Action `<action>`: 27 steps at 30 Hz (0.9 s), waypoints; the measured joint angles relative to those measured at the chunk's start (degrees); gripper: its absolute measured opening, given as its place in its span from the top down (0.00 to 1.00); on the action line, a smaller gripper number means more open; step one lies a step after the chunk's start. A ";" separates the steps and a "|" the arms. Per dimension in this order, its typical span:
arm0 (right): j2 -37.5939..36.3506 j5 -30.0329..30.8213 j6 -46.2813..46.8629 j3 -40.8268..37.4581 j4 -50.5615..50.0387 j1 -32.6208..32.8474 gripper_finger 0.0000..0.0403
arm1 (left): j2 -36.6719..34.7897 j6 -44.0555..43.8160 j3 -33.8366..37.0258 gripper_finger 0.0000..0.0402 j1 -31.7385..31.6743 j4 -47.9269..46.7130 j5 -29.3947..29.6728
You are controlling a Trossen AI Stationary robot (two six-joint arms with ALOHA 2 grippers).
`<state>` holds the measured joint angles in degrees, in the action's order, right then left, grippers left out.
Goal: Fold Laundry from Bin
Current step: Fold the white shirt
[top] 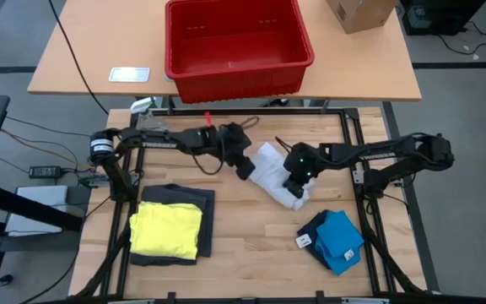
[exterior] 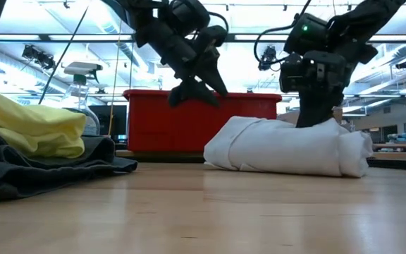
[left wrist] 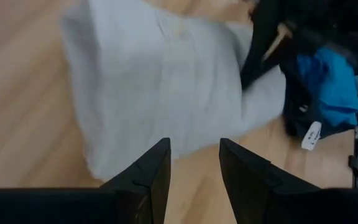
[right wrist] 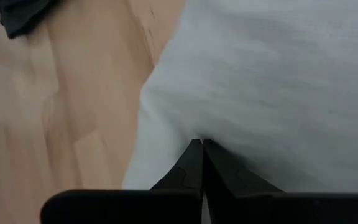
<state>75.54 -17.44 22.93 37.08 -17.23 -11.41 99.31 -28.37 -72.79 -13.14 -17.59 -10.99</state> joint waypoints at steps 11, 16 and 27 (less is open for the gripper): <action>0.31 -0.62 -8.41 0.00 1.49 -4.16 0.97 | 2.46 -9.72 0.01 0.65 7.19 0.50 6.32; 0.31 -3.10 -9.03 0.00 2.05 -5.61 0.97 | 3.57 -12.85 -0.03 0.70 9.31 2.97 6.67; 0.31 -1.03 -6.20 -0.05 -0.36 -4.89 0.97 | 10.49 -14.35 0.03 0.93 11.85 5.87 6.26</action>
<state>75.85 -18.47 16.74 37.03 -17.59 -16.30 109.80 -42.72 -72.77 -1.29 -11.72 -4.73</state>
